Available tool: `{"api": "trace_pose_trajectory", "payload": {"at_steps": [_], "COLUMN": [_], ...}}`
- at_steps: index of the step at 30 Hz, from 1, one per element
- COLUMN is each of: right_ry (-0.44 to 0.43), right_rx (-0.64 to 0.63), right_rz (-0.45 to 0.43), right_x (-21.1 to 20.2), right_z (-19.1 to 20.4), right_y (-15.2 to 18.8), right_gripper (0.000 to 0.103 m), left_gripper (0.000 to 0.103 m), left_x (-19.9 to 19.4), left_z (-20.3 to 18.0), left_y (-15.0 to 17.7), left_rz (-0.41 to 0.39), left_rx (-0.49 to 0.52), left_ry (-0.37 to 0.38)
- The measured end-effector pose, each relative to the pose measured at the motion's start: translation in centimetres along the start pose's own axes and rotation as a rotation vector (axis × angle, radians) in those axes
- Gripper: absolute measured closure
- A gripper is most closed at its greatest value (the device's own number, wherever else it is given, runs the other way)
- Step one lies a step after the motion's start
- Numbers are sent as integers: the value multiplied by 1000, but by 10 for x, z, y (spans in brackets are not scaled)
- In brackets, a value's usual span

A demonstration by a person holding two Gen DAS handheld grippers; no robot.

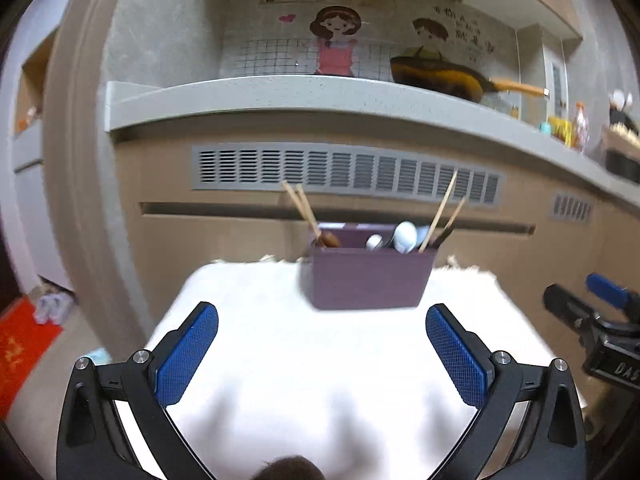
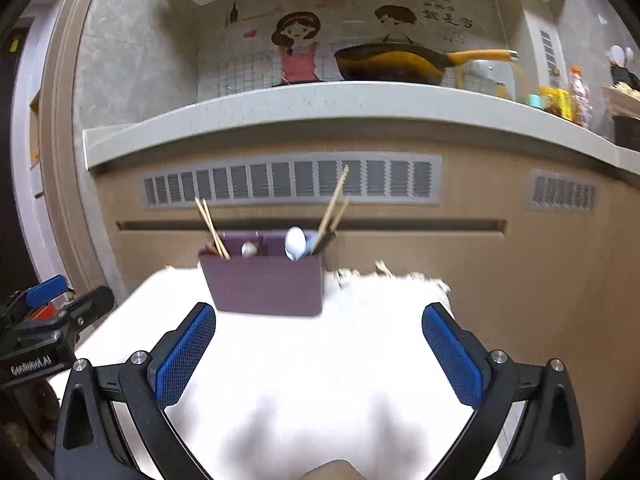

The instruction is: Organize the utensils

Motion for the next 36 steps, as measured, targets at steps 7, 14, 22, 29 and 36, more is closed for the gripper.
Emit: {"api": "trace_pose_trajectory", "payload": {"at_steps": [7,14,22,29,36], "right_ry": [56,79,70,59,60], "right_rx": [18,9,11,2,-5], "right_rz": [50,65,83,92,91], "right_x": [-27,-25,-22,-21,-21], "right_z": [-5,-11,-9,-7,-7], "right_y": [36,40,44,45,45], "right_gripper": [1,1,1,1,1], "left_gripper": [0,0,0,0,0], "left_x": [-19,-17,-15,-12,-11], "left_z": [-12,-16,-14,-15,-15], "left_y": [20,26,29,31,33], "left_rz": [5,48,68,82,92], "left_rx": [50,52,42,42,44], "left_ry": [-23,-7,-2,8,9]}}
Point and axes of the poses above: each gripper's, at about its wrist camera, not at the fingertips, and x roughly the way its jaws point, z to its left, y to its underside, the point moved 6 cm from there along x, roughly the way its jaws point, and after that the axes turned 12 degrees about -z, right-handed, at the moved point
